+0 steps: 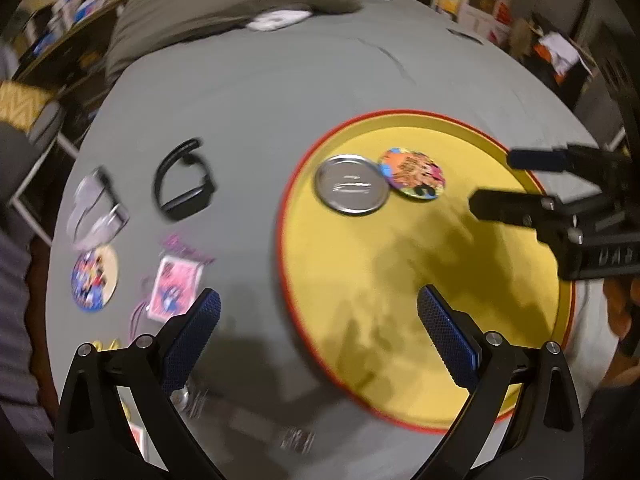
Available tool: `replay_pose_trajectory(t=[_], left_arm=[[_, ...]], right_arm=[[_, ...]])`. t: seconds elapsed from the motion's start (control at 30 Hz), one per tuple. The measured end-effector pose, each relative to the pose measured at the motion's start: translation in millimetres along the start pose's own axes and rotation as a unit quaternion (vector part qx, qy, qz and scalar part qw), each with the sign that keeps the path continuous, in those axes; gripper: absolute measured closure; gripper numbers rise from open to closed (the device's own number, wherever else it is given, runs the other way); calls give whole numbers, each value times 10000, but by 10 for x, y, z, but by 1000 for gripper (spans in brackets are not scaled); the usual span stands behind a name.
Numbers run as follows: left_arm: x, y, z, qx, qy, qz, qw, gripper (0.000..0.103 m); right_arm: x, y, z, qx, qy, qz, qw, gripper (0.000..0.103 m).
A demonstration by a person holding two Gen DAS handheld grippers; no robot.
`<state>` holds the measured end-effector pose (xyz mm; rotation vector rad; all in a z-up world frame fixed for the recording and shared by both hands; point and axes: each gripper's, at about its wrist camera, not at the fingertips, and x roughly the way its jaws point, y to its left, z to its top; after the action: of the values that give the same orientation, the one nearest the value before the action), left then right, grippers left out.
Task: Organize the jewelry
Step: 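Move both tools over the yellow tray toward the two badges, then place the right gripper around the orange Mickey badge while the left gripper straddles the silver pin badge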
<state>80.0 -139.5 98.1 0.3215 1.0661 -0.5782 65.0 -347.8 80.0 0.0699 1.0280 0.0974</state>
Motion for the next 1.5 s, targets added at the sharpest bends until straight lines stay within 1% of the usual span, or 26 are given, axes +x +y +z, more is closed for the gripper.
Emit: replay_pose_trajectory(t=[0.13,0.27,0.4,0.53,0.73,0.9,1.23,1.37,1.4,1.5], left_arm=[[138,-232,104,503,-78,36,9987,7],[299,-368,197,786,-20,-11,9969,7],[530,-458,287,970,129,104,9951,7],[687,-456,361,968,224,139,9950,7],[825,-437,436,869,295,109,9957,7],[896,-448,430,833,356,132,9958,7],[997,-303,488,552,389,-64,9977,6],[1024,-301,525,589,360,-100,9976,6],[1033,-302,535,608,361,-108,9974,6],[1027,-317,519,650,360,-150,9971,6]], right_arm=[[82,-204,19,130,34,-16,9999,21],[247,-379,22,184,227,-2,9996,21],[415,-517,3,226,433,57,9988,21],[515,-614,1,288,533,138,9981,21],[553,-722,21,385,536,248,9975,21],[603,-722,35,388,514,287,9975,21],[757,-532,111,203,594,197,9978,21],[849,-443,140,133,677,116,9976,21],[873,-410,152,90,677,40,9977,20],[911,-358,179,15,675,-60,9977,18]])
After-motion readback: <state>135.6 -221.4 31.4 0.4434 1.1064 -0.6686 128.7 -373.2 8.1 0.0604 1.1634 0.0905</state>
